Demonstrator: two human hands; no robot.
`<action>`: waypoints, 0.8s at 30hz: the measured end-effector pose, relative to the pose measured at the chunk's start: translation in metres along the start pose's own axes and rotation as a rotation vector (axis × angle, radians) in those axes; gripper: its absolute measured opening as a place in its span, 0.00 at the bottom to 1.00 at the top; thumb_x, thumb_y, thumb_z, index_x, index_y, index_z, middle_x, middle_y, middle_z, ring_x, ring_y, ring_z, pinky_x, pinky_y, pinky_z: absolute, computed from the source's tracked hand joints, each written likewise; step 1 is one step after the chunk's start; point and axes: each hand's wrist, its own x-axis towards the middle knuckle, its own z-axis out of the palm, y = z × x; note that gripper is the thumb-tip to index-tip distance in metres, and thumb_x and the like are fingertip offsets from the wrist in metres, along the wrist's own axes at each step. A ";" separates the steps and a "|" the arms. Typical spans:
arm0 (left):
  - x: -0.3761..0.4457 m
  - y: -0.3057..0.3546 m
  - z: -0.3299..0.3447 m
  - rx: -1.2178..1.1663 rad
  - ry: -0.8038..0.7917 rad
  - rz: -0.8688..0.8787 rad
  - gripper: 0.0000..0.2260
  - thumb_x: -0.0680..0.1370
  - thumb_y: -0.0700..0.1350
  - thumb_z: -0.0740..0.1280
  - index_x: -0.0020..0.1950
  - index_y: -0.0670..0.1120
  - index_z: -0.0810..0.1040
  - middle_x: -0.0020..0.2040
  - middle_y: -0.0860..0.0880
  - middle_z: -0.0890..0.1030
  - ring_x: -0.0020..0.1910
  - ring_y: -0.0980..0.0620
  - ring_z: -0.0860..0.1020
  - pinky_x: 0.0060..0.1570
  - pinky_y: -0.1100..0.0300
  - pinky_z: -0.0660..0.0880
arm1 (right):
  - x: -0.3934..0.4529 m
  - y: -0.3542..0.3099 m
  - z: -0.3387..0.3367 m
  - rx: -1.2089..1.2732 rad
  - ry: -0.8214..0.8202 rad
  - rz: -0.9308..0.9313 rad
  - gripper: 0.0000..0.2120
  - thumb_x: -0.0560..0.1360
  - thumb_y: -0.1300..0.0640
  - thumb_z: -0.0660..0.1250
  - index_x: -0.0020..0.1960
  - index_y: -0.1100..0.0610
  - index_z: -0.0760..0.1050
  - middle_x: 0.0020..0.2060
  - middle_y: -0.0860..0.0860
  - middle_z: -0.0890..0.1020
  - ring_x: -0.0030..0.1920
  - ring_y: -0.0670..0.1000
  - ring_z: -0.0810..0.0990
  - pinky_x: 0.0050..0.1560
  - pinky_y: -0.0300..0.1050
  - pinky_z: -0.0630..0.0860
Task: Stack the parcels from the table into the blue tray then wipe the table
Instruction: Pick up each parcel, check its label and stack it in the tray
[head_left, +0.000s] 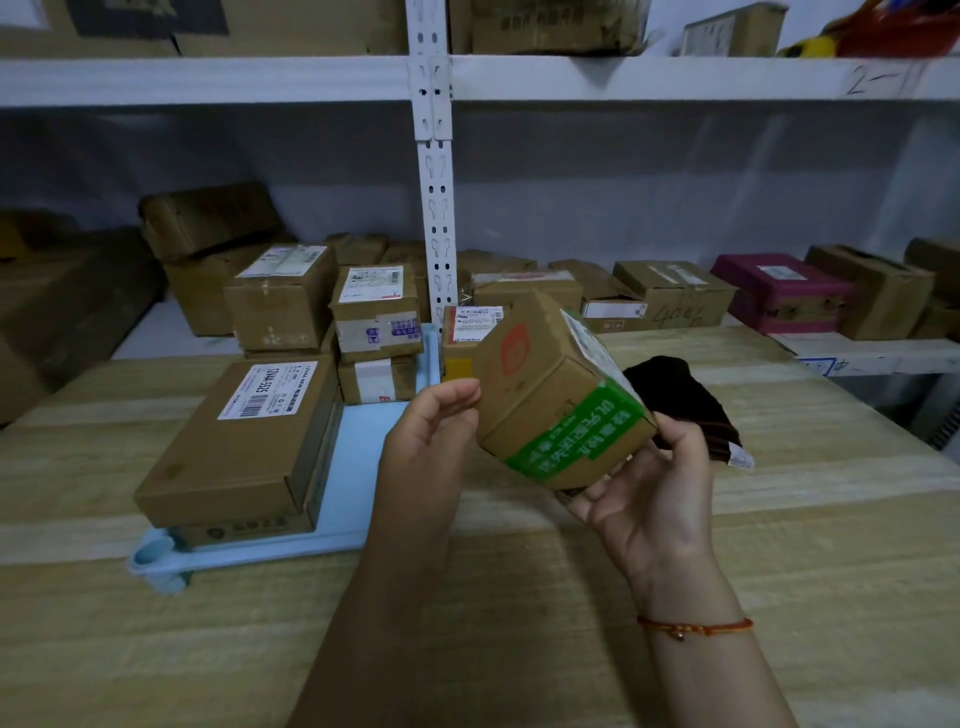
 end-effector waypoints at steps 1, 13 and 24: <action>0.000 0.001 -0.001 0.003 0.003 -0.001 0.11 0.80 0.39 0.62 0.57 0.48 0.81 0.54 0.55 0.83 0.53 0.64 0.79 0.47 0.72 0.75 | -0.001 0.001 0.002 -0.010 -0.005 -0.002 0.18 0.76 0.45 0.55 0.55 0.53 0.77 0.49 0.56 0.76 0.57 0.61 0.75 0.64 0.67 0.69; -0.002 0.030 -0.046 0.118 0.214 0.076 0.11 0.76 0.55 0.66 0.55 0.52 0.80 0.48 0.57 0.83 0.47 0.63 0.80 0.41 0.69 0.74 | -0.015 0.038 0.073 -0.401 -0.203 -0.063 0.16 0.79 0.45 0.58 0.59 0.48 0.79 0.52 0.49 0.84 0.56 0.56 0.82 0.58 0.61 0.78; 0.029 0.035 -0.143 0.047 0.603 -0.094 0.16 0.74 0.60 0.67 0.49 0.48 0.73 0.45 0.54 0.77 0.43 0.58 0.75 0.40 0.56 0.70 | -0.008 0.101 0.159 -0.732 -0.530 0.022 0.24 0.82 0.41 0.50 0.73 0.48 0.69 0.66 0.42 0.76 0.52 0.29 0.73 0.44 0.27 0.70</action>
